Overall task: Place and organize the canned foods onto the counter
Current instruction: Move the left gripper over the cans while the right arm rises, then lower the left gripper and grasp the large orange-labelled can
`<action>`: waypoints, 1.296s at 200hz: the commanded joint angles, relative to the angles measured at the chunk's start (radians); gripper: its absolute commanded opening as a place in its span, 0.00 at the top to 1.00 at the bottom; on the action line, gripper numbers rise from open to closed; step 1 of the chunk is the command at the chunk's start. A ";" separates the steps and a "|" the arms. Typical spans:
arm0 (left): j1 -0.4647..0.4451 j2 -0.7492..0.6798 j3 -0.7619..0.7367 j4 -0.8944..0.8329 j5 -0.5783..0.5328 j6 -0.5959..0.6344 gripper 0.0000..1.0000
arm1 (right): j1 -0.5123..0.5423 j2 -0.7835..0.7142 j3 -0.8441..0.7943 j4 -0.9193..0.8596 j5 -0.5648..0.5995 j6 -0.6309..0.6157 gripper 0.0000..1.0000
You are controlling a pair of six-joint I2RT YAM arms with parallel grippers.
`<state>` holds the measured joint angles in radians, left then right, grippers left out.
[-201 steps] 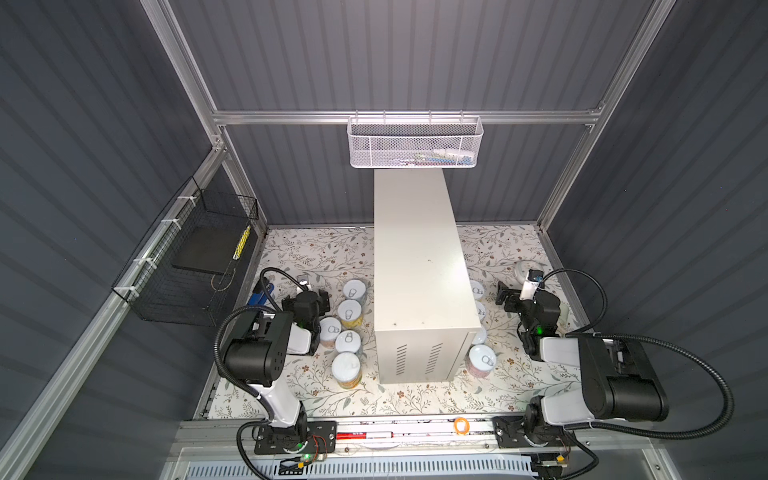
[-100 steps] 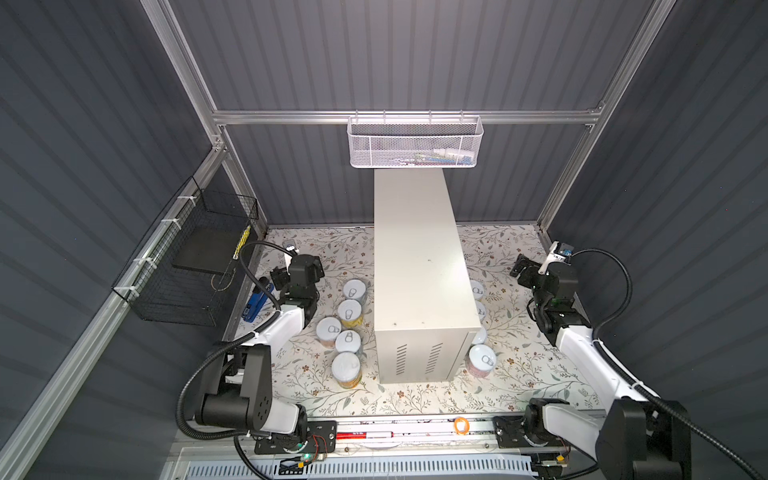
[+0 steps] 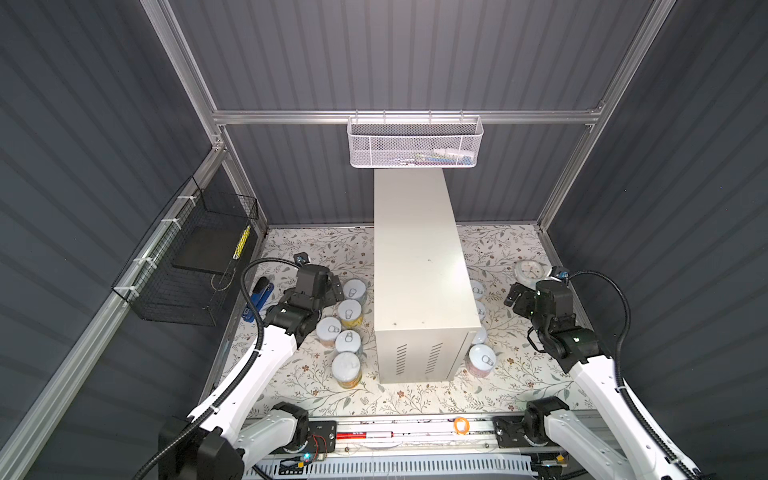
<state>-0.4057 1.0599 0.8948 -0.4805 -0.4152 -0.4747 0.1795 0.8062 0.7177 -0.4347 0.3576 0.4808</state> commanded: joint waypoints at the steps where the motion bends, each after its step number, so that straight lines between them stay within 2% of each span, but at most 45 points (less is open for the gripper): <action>1: -0.074 -0.079 0.007 -0.201 0.016 -0.092 0.01 | 0.014 -0.030 0.032 -0.160 -0.028 0.045 0.01; 23: -0.141 -0.131 0.023 -0.284 0.041 -0.109 0.01 | 0.017 -0.041 0.026 -0.186 -0.086 0.027 0.01; 72: -0.299 -0.197 0.015 -0.488 0.096 -0.196 0.01 | 0.018 -0.040 0.015 -0.205 -0.124 0.023 0.01; 92: -0.394 -0.226 0.008 -0.526 0.082 -0.268 0.01 | 0.020 -0.032 0.012 -0.206 -0.132 0.025 0.01; 113: -0.439 -0.221 -0.006 -0.581 0.106 -0.337 0.01 | 0.021 -0.033 0.013 -0.212 -0.132 0.026 0.01; 147: -0.530 -0.271 -0.133 -0.540 0.097 -0.466 0.01 | 0.021 -0.036 0.006 -0.213 -0.131 0.028 0.01; 196: -0.660 -0.175 -0.210 -0.434 0.023 -0.560 0.01 | 0.022 -0.039 -0.002 -0.213 -0.132 0.029 0.01; 223: -0.683 -0.126 -0.248 -0.390 0.010 -0.600 0.01 | 0.022 -0.041 -0.009 -0.207 -0.137 0.028 0.01; 259: -0.688 -0.159 -0.338 -0.331 -0.021 -0.669 0.01 | 0.023 -0.039 -0.024 -0.194 -0.139 0.029 0.01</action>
<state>-1.0859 0.9287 0.6048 -0.8505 -0.3927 -1.0672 0.1989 0.7731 0.7120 -0.6281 0.2241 0.4980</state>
